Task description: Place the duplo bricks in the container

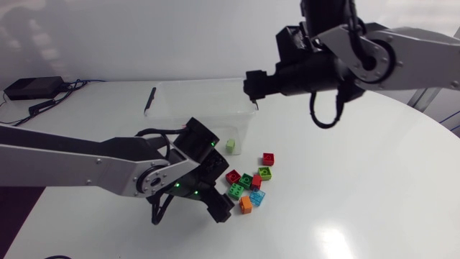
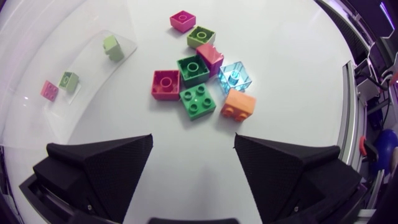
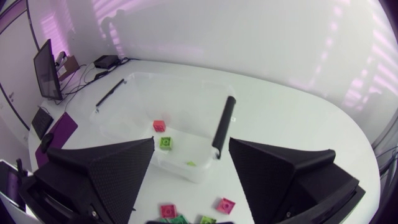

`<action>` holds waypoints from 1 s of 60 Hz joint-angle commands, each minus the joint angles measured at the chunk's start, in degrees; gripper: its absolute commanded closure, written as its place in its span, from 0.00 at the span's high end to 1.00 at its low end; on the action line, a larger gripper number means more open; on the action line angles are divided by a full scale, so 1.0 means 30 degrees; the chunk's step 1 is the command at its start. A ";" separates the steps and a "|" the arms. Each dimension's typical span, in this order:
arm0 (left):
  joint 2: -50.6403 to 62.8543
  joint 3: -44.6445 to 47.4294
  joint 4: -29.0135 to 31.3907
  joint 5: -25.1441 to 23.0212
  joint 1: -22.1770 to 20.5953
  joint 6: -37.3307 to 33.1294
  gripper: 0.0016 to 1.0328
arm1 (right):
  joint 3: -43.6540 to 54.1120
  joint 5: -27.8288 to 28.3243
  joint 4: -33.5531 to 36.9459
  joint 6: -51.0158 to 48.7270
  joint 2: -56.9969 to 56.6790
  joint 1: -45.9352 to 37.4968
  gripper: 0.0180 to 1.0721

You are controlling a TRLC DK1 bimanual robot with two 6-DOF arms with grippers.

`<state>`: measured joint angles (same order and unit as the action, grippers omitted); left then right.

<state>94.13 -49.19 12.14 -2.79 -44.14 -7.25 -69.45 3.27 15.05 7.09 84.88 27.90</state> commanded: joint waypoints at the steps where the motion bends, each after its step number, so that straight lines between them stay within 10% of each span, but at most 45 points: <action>1: 0.0968 -0.1094 0.0289 -0.0331 -0.0462 0.1068 0.88 | 0.2349 0.0376 0.0199 -0.0050 -0.1370 -0.0716 0.87; 60: 0.5392 -0.5811 0.2633 0.3009 -0.0902 0.5286 0.78 | 0.8970 0.3598 -0.0211 -0.1632 -0.6087 -0.6107 0.87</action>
<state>108.05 -64.16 19.03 5.58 -46.13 6.68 -44.16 13.58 14.81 3.14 67.90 10.13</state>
